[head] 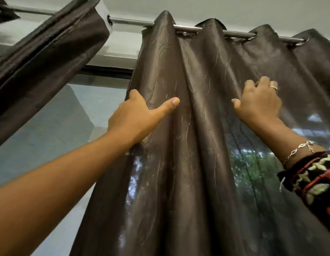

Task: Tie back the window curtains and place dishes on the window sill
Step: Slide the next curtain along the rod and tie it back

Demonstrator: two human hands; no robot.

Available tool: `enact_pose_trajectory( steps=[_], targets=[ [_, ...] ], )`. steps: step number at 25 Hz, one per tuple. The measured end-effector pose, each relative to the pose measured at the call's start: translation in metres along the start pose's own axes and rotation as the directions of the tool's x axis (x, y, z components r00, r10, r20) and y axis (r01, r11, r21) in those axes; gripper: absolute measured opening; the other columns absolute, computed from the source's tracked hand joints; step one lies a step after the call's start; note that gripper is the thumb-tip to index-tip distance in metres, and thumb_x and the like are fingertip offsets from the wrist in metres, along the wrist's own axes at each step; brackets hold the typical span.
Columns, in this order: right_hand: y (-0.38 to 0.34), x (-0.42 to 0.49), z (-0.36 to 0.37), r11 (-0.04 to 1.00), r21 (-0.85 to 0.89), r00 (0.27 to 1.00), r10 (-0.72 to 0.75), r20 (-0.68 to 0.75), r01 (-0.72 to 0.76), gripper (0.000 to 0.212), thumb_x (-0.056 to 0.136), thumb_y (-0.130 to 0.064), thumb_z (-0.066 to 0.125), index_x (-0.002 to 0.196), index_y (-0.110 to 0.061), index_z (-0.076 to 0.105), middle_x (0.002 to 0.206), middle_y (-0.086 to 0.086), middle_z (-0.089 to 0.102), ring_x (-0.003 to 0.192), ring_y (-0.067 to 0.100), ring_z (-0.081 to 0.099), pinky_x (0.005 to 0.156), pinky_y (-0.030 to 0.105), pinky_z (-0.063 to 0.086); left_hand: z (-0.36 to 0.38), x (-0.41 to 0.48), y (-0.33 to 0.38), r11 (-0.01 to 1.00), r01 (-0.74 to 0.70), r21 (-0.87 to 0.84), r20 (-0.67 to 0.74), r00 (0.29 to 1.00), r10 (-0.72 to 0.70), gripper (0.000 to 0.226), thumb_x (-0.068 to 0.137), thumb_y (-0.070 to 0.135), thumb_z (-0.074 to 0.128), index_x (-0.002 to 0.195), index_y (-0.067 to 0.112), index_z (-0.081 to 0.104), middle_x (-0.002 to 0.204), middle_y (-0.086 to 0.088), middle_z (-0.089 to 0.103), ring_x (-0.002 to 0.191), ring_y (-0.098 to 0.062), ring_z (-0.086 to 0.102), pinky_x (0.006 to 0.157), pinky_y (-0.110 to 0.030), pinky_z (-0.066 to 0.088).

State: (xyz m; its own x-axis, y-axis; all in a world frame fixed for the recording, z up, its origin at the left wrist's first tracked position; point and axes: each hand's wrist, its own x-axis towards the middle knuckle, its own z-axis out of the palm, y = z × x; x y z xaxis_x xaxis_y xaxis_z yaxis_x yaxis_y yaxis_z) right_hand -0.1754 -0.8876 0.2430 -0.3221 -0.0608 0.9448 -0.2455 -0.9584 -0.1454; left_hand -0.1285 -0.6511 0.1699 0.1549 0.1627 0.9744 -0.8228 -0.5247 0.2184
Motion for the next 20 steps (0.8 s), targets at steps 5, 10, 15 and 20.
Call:
enact_pose_trajectory(
  steps=[5, 10, 15, 20],
  targets=[
    [0.019, 0.004, 0.002, 0.986, -0.145, 0.933, 0.129, 0.335, -0.085, 0.044, 0.087, -0.046, 0.055, 0.099, -0.003, 0.058, 0.111, 0.025, 0.059, 0.109, 0.042, 0.051, 0.072, 0.036, 0.037, 0.014, 0.0, -0.006, 0.995, 0.073, 0.066, 0.022, 0.997, -0.075, 0.06, 0.077, 0.047, 0.066, 0.114, 0.008, 0.04, 0.102, -0.011, 0.053, 0.093, -0.032, 0.053, 0.078, -0.041, 0.046],
    [-0.011, -0.003, 0.009, 0.998, 0.061, 0.912, -0.049, 0.408, 0.026, 0.02, 0.093, -0.02, 0.048, 0.083, -0.002, 0.048, 0.111, 0.024, 0.058, 0.101, 0.04, 0.054, 0.069, 0.033, 0.034, 0.026, 0.002, -0.02, 0.986, 0.104, 0.132, 0.011, 0.994, -0.106, 0.032, 0.083, 0.019, 0.061, 0.106, 0.006, 0.042, 0.097, -0.015, 0.053, 0.087, -0.034, 0.052, 0.071, -0.038, 0.042],
    [-0.06, -0.006, 0.006, 0.973, 0.215, 0.913, -0.165, 0.374, 0.088, 0.024, 0.094, -0.017, 0.045, 0.111, -0.002, 0.053, 0.12, 0.022, 0.057, 0.11, 0.04, 0.052, 0.08, 0.036, 0.041, 0.034, 0.004, -0.023, 0.995, 0.076, 0.058, -0.019, 0.997, -0.075, 0.021, 0.086, -0.001, 0.046, 0.105, -0.002, 0.054, 0.093, -0.022, 0.057, 0.086, -0.039, 0.054, 0.072, -0.041, 0.044],
    [-0.097, -0.005, 0.003, 0.907, 0.411, 0.897, -0.253, 0.362, 0.09, 0.026, 0.093, -0.018, 0.046, 0.112, -0.003, 0.053, 0.122, 0.019, 0.056, 0.112, 0.037, 0.052, 0.081, 0.032, 0.04, 0.046, -0.002, -0.014, 0.999, 0.054, -0.008, -0.03, 0.998, -0.054, 0.017, 0.088, -0.002, 0.043, 0.099, -0.007, 0.055, 0.091, -0.028, 0.058, 0.086, -0.04, 0.055, 0.073, -0.042, 0.045]
  ],
)
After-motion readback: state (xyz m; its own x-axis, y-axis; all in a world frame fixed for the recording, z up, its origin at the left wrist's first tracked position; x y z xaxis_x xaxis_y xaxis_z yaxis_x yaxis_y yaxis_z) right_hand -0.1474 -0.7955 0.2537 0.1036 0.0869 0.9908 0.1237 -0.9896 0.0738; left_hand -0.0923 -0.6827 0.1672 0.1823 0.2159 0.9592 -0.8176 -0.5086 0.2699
